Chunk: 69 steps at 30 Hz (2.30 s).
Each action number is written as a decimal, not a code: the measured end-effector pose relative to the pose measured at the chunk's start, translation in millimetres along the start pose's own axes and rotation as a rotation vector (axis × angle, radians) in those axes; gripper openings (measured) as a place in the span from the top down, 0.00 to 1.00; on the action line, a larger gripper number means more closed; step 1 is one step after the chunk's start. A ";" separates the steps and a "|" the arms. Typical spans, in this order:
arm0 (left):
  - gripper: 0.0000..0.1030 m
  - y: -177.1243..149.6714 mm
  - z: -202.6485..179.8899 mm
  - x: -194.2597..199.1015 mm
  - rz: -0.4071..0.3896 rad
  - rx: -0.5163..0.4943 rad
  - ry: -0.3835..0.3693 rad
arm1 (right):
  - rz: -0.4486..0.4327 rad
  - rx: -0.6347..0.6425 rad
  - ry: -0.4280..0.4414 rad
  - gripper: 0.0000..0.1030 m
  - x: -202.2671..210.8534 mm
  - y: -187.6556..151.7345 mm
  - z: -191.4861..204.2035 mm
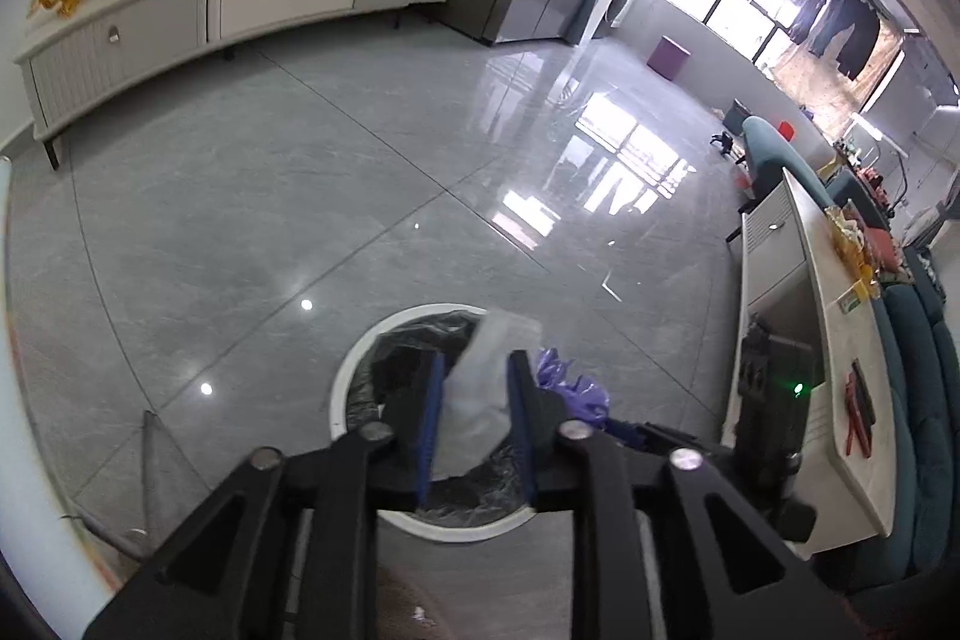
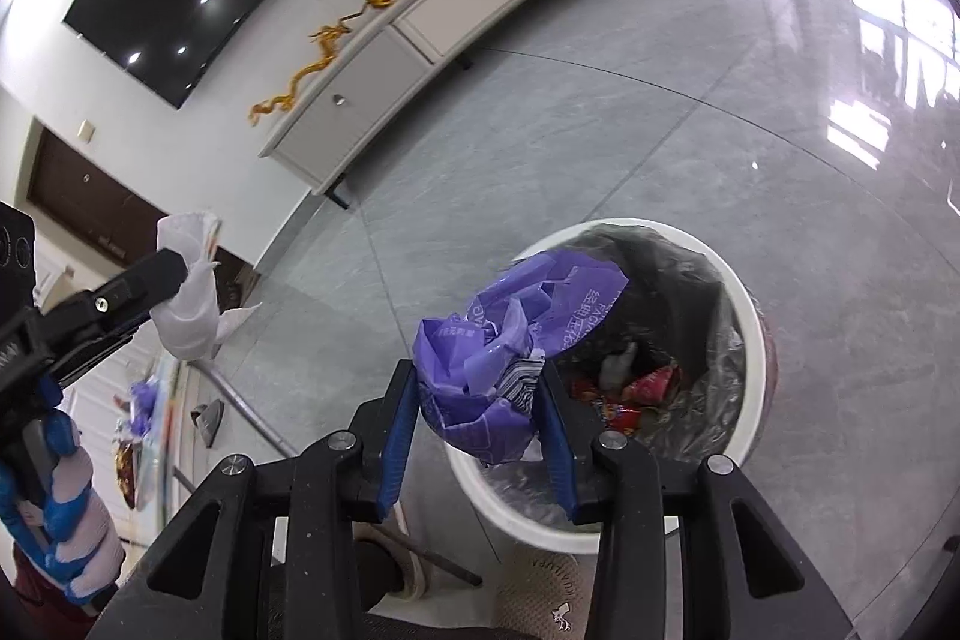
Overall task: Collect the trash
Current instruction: 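Carry both items over the bin and open both tools to drop them, then move both open tools back over the table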
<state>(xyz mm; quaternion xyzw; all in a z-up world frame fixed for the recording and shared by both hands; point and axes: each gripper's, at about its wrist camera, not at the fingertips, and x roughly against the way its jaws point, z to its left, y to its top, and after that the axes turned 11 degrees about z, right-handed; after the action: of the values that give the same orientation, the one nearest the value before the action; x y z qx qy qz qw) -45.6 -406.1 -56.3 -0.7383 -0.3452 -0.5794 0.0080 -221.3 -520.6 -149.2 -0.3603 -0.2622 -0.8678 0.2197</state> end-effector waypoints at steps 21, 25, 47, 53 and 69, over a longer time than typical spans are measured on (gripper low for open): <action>0.42 -36.3 19.4 38.7 -0.089 0.110 0.142 | -0.089 -0.040 -0.090 0.43 34.8 -3.9 2.1; 0.42 -52.5 32.0 70.4 -0.167 0.168 0.199 | -0.120 -0.001 -0.094 0.43 47.5 -4.9 25.4; 0.41 -194.8 100.1 245.4 -0.477 0.370 0.513 | -0.182 0.316 -0.033 0.38 87.2 -36.9 192.0; 0.36 -230.9 112.7 270.4 -0.519 0.422 0.585 | -0.175 0.382 -0.031 0.37 81.6 -47.7 228.5; 0.36 -296.1 156.0 300.9 -0.542 0.530 0.649 | -0.130 0.492 -0.069 0.35 44.4 -68.9 293.6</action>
<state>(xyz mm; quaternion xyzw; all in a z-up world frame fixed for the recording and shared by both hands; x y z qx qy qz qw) -39.5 34.2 36.7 -0.3761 -0.6398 -0.6529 0.1514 -139.3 -296.2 40.3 -0.3079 -0.4956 -0.7773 0.2355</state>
